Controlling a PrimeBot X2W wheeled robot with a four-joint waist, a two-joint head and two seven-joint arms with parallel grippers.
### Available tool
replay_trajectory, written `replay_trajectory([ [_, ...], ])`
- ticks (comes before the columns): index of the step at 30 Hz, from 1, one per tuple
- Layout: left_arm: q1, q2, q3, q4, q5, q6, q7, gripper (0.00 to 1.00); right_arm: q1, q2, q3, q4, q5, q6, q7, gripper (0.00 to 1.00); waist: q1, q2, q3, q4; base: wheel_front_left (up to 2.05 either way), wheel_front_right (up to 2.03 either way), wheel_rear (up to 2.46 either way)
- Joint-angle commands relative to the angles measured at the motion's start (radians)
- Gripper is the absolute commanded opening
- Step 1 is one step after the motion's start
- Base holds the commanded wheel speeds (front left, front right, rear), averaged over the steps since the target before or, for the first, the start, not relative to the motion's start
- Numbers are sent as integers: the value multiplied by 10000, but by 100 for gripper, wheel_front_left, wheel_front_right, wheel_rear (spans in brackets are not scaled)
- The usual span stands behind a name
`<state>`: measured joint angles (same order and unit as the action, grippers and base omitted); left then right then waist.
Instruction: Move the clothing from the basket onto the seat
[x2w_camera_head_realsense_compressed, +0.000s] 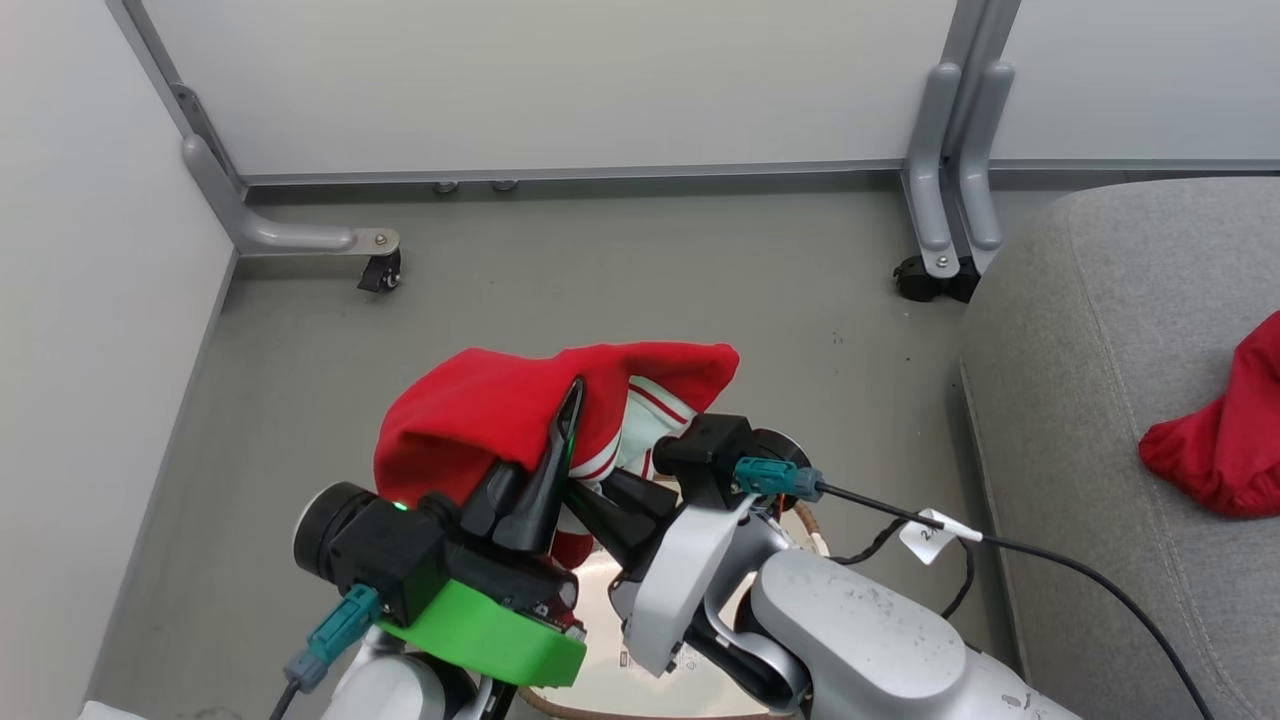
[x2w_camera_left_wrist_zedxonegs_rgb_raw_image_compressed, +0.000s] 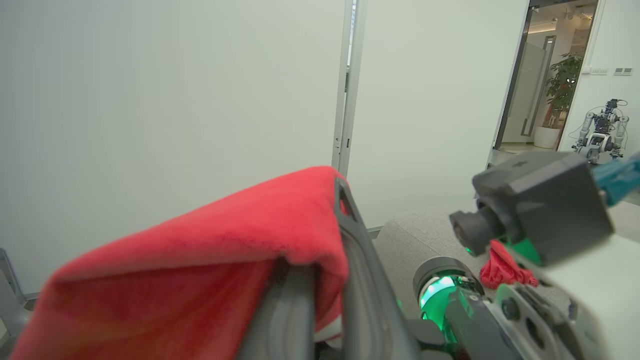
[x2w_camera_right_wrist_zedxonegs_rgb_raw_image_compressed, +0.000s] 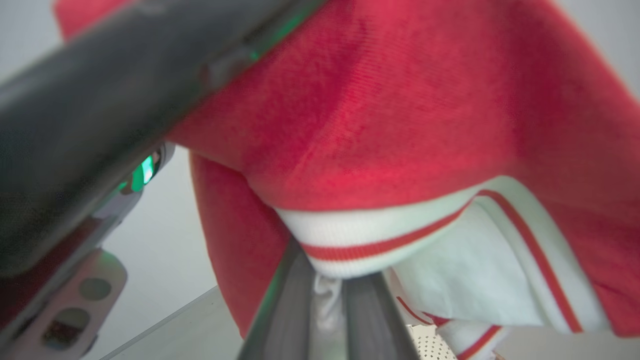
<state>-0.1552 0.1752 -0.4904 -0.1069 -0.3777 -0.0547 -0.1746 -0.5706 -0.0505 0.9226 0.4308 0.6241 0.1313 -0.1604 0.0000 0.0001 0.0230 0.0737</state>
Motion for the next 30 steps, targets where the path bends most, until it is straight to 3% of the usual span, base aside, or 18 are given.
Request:
replay_trajectory([
  [1,-57,44,-22,-23,-62,24,-43,0,-149,1,35,54,104,-11,-72,0,0,-1,-2,-4,0,0,0],
  [10,-34,103,-82,2,-96,93,-5,0,-289,2,111,182,279,-11,-196,0,0,-1,-62,-10,0,0,0],
  [11,-35,108,-85,0,-96,107,-3,9,-300,2,120,197,285,-11,-213,0,0,-1,-70,-12,0,0,0],
  [13,-27,106,-60,-4,-51,159,-57,67,-310,2,128,221,333,-11,-244,0,0,-1,-92,-11,0,0,0],
  [14,-29,102,-43,-17,-2,205,-98,100,-311,2,139,227,340,-11,-260,0,0,-1,-96,-11,0,0,0],
  [22,278,320,442,179,60,672,-318,100,-409,0,-275,381,212,-11,-548,0,0,-1,-94,1,0,0,0],
  [30,900,912,1487,704,-108,1301,-550,100,-361,2,-1361,707,-201,-11,-736,0,0,-1,-143,76,0,0,0],
])
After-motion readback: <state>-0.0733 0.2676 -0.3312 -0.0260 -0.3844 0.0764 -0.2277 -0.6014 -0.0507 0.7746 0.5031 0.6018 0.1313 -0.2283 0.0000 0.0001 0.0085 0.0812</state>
